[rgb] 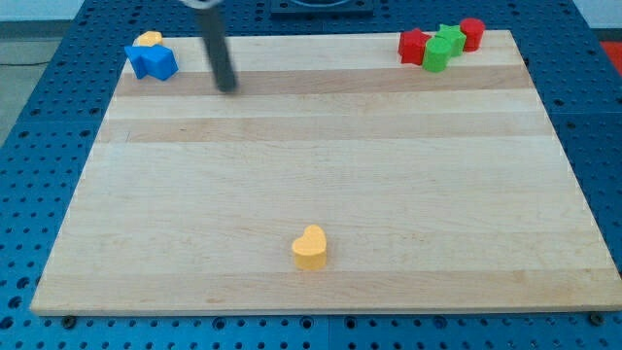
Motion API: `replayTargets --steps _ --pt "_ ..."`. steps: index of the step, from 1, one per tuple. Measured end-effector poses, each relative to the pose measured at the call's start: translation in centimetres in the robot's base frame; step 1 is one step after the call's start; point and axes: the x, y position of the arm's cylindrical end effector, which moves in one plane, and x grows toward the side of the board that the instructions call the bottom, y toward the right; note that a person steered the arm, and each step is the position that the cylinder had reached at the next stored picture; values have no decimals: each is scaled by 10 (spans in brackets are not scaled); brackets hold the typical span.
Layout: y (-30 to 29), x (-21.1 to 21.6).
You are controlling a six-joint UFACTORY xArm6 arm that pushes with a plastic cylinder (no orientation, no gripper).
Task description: Slide the yellow heart towards the blue cube
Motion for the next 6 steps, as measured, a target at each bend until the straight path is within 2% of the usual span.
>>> replayTargets --steps 1,2,3,4,5,6 --pt "107 49" --pt "181 107" --pt "210 183" --pt "195 248" --pt "149 264" --pt "147 263"
